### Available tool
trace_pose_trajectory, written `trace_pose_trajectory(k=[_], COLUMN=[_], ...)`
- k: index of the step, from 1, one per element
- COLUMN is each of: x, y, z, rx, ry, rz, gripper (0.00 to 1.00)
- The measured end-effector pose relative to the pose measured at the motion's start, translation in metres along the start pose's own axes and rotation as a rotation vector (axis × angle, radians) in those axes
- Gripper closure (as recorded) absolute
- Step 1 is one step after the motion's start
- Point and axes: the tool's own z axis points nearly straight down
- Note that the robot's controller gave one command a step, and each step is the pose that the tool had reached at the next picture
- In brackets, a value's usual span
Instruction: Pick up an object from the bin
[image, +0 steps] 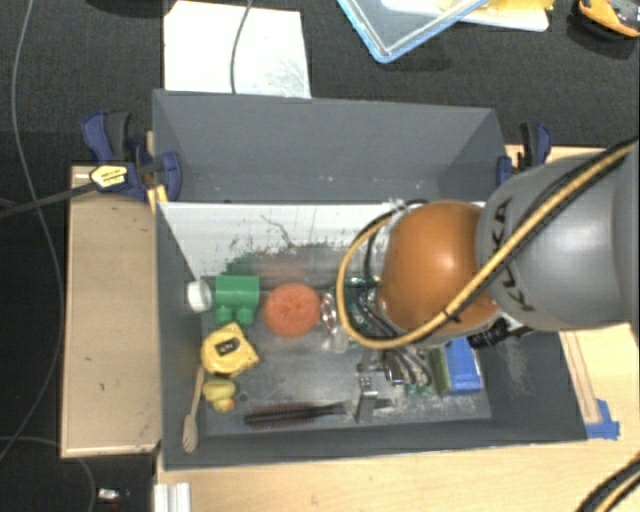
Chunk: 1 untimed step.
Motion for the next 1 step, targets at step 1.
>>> trace_pose_trajectory(k=[1], x=[-0.0015], y=[-0.0005], z=[-0.0041], rx=[-0.001], ry=[-0.007], rz=[0.004], gripper=[0.00])
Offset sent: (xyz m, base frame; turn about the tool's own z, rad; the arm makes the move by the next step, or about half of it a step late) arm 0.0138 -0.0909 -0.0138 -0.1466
